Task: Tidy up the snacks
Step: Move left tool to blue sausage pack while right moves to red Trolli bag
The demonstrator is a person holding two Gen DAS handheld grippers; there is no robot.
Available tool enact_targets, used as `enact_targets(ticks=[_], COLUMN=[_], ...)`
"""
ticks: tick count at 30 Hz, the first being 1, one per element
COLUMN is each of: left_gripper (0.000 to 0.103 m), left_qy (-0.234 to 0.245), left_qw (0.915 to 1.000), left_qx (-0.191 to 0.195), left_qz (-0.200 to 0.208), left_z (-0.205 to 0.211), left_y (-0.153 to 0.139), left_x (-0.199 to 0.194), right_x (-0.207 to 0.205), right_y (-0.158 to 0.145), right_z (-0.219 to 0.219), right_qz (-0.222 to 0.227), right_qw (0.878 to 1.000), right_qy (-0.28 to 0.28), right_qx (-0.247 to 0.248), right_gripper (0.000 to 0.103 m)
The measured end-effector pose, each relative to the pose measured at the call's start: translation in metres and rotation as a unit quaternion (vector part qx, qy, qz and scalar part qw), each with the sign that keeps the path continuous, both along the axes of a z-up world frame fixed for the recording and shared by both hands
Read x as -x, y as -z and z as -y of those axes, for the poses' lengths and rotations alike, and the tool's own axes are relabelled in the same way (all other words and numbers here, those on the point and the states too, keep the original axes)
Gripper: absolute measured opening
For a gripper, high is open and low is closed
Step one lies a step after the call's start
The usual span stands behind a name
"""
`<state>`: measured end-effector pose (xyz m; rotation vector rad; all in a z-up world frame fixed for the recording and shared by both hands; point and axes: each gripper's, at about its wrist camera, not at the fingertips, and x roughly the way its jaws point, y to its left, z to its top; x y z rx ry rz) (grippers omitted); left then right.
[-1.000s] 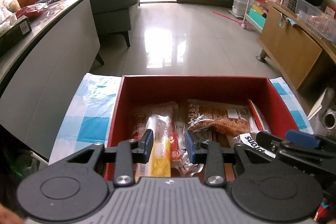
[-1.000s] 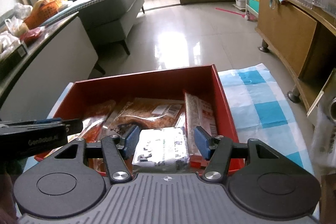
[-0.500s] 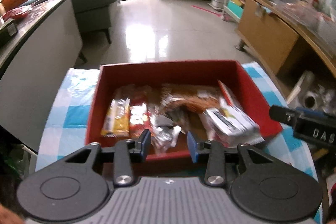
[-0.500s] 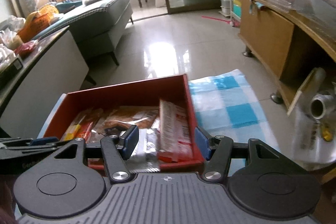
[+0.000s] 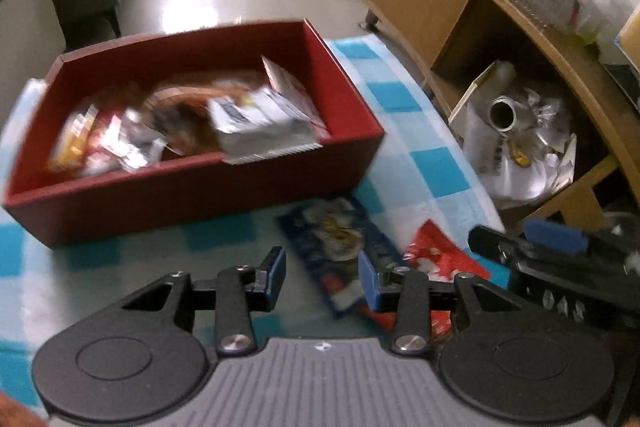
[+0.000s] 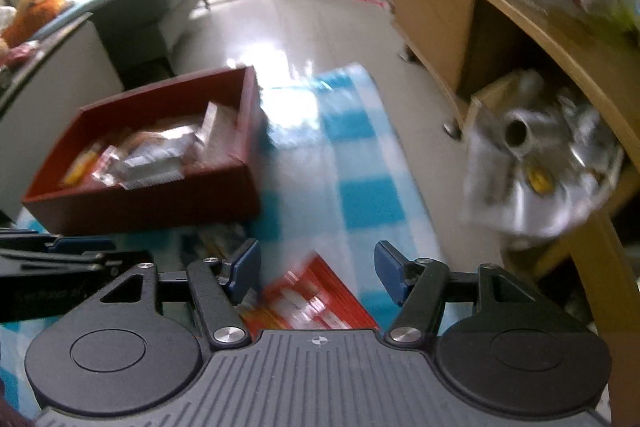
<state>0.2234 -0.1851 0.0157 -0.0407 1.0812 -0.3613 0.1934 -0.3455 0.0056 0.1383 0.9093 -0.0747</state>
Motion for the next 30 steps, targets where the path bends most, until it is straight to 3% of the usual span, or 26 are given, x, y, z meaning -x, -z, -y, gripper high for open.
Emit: enact_targets(ticks=[5,6,16,21,24,30], left_gripper=[0.035,0.04,0.052,0.055,0.049,0.049], left_qy=[-0.06,-0.079,-0.177,-0.129,-0.12,-0.101], left_qw=[0.9973,0.9957,0.984,0.9869,0.9891,0.9906], left_qx=[0.011,0.013,-0.011,-0.091,-0.08,-0.092], left_qz=[-0.041,-0.047,-0.011,0.035,0.027,-0.01], left_z=[0.023,0.026,0.043,0.064,0.05,0.005], left_y=[0.031,0.037,0.04,0.042,0.038,0.033], left_x=[-0.009,-0.01,-0.013,0.009,0.02,0.041], right_x=[0.008,0.008,0.012,0.013,0.013,0.018], right_y=[0.002,0.004,0.008,0.011,0.012,0.016], right_z=[0.023,0.027,0.037,0.042,0.043,0.032], right_qz=[0.01,0.009,0.014,0.008,0.005,-0.014], right_qw=[1.0,1.0,0.999,0.999,0.999,0.999], right_qy=[0.023,0.026,0.01,0.018,0.021,-0.003], right_qx=[0.0,-0.006,-0.027,-0.032,-0.037,-0.039], right_gripper=[0.071,0.071,0.073,0.073,0.073,0.073])
